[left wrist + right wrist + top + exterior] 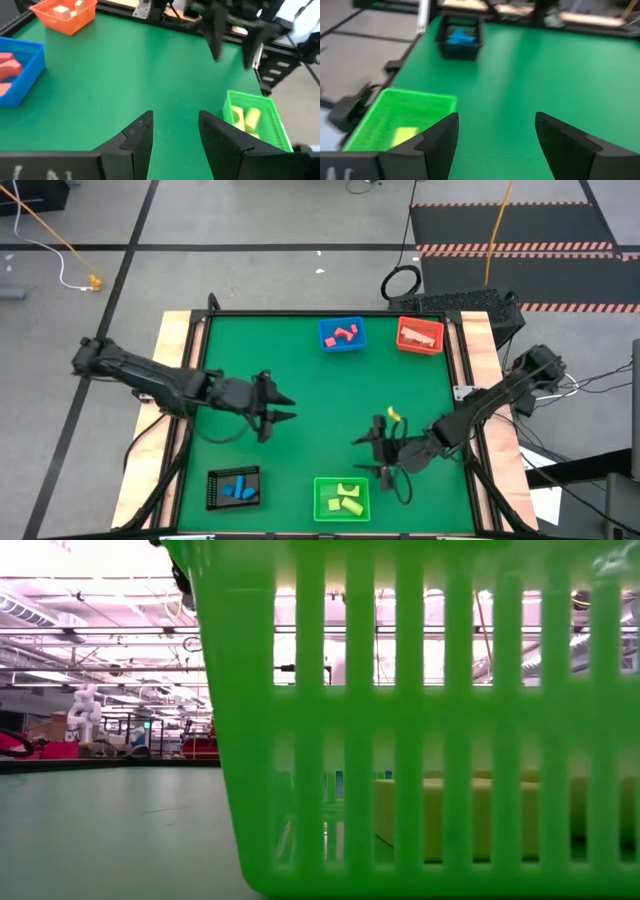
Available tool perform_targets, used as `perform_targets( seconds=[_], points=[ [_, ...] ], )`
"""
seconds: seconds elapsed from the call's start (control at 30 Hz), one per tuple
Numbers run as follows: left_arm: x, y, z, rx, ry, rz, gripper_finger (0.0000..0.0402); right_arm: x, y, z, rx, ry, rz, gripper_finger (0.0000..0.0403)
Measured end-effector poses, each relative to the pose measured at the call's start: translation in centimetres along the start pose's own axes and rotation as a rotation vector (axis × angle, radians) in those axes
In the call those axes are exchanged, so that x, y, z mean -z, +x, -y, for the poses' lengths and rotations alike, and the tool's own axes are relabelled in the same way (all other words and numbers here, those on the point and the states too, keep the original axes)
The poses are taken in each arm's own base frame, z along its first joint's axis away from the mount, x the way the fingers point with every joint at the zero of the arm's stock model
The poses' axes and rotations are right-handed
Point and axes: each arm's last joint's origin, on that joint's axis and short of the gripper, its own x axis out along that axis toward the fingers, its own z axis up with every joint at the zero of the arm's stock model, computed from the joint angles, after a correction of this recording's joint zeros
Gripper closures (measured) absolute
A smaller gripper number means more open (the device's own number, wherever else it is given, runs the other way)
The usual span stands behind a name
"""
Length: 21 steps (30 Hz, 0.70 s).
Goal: Sort & place blocks by color
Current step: Return to Home Position
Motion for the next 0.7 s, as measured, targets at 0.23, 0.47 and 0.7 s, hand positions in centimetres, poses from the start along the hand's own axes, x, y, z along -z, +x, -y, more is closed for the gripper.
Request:
perform_targets(
  seconds=[0.23, 0.47, 0.7],
  points=[
    [0.0, -6.7, -1.4, 0.019, -0.053, -0.004, 0.0243, 2.2, -2.1, 2.1, 0.057, 0.066, 0.021, 0.0151],
    [0.1, -12.3, -2.4, 0.073, -0.059, 0.111, 0.0243, 5.4, -3.2, 3.3, 0.021, 0.123, 0.156, 0.0151],
    [0.9, -16.4, -3.7, 0.108, -0.074, 0.210, 0.0243, 7.6, -4.2, 3.8, -0.184, 0.151, 0.311, 0.0151]
  ],
)
